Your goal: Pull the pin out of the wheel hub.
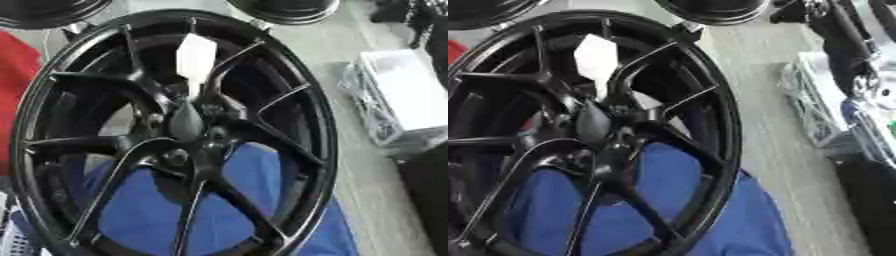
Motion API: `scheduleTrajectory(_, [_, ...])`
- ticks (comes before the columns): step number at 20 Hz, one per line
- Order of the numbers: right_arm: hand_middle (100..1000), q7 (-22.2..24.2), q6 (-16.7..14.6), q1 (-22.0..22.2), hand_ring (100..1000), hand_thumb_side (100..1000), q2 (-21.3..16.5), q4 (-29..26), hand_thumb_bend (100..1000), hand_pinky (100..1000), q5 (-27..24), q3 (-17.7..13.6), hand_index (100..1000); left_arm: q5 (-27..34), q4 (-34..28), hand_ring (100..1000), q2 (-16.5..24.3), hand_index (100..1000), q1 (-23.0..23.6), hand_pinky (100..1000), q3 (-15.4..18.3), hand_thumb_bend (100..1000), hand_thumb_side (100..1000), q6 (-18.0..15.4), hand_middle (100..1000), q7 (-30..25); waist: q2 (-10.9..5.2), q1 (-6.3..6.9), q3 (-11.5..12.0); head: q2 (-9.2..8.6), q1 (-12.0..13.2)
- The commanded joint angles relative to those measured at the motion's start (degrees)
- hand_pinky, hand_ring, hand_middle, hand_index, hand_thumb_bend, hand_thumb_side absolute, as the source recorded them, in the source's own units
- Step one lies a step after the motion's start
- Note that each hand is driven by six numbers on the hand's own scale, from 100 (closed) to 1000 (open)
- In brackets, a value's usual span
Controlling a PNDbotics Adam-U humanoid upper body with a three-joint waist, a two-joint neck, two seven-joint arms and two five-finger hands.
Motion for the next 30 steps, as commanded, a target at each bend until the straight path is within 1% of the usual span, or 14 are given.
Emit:
scheduleTrajectory(1, [570,0.12,-0.18,-0.63,600,753,-1.86,-1.19,100,775,0.38,-0.57,762,0.22,-1.24,684,0.33,743,-0.40,823,0.56,297,667,-0.34,615,-0.11,-0.85,0.01,-0.06,-0.73,-0.48])
scheduleTrajectory(6, [572,0.47,-0.07,-0.90,602,738,-2.09,-1.19,100,775,0.70,-0.53,763,0.31,-1.24,684,0.48,742,-0.85,823,0.59,297,666,-0.24,614,-0.24,-0.92,-0.25,-0.22,-0.98,-0.58])
scheduleTrajectory(7, [582,0.94,-0.53,-1.42,615,707,-2.55,-1.19,100,783,1.24,-0.53,768,0.30,-1.24,684,0.48,742,-0.94,824,0.66,299,664,-0.21,615,-0.20,-1.11,-0.39,-0.25,-0.86,-0.67])
scheduleTrajectory(9, [597,3.54,-2.04,-2.71,631,687,-3.82,-1.19,100,790,3.30,-0.36,775,0.33,-1.24,685,0.49,742,-1.00,824,0.78,299,663,-0.18,616,-0.06,-1.49,-0.61,-0.43,-0.50,-0.70])
scheduleTrajectory(14, [632,16.21,-4.78,-7.25,676,646,-8.54,-1.19,100,807,9.62,0.27,790,0.49,-1.24,685,0.69,743,-0.88,824,0.59,301,662,-0.01,616,-0.23,-2.52,-1.00,-0.57,0.68,-0.15])
scheduleTrajectory(15, [651,19.11,-5.66,-8.51,696,641,-9.60,-1.19,100,815,10.70,0.52,798,0.50,-1.24,685,0.75,743,-0.83,824,0.57,301,661,0.02,616,-0.25,-2.72,-1.09,-0.52,0.75,-0.20])
scheduleTrajectory(18, [677,28.24,-8.83,-12.30,719,639,-12.55,-1.19,100,824,13.08,1.55,807,0.65,-1.24,686,1.07,744,-1.06,825,0.44,301,657,0.07,617,-0.38,-3.49,-1.39,-0.19,1.32,-0.62])
scheduleTrajectory(20, [692,33.67,-11.13,-14.67,734,620,-14.16,-1.19,100,829,13.42,2.27,812,0.73,-1.24,686,1.55,744,-1.16,825,0.34,303,655,-0.07,617,-0.53,-3.89,-1.55,0.24,1.75,-1.22])
scheduleTrajectory(23, [717,41.49,-14.00,-18.48,757,604,-15.65,-1.19,100,844,12.80,3.86,821,0.82,-1.24,686,1.89,744,-1.11,825,0.31,303,654,-0.20,617,-0.57,-4.10,-1.70,0.79,1.87,-1.81])
scheduleTrajectory(26, [717,47.84,-15.09,-22.13,755,579,-16.66,-1.19,100,832,12.01,6.17,820,0.89,-1.24,686,2.06,744,-0.95,825,0.25,300,655,-0.08,617,-0.60,-3.99,-1.84,0.91,1.90,-2.04])
scheduleTrajectory(28, [722,51.50,-15.75,-24.60,760,568,-16.99,-1.19,100,856,12.35,8.04,817,0.90,-1.24,685,2.25,744,-1.03,821,0.09,299,654,-0.04,617,-0.76,-3.92,-1.93,1.08,1.81,-2.11])
scheduleTrajectory(30, [725,54.32,-16.18,-27.06,764,560,-16.27,-1.19,100,868,13.07,9.72,817,0.91,-1.24,685,2.77,744,-1.06,821,-0.03,299,653,-0.14,617,-0.97,-3.99,-2.19,1.22,1.80,-2.18])
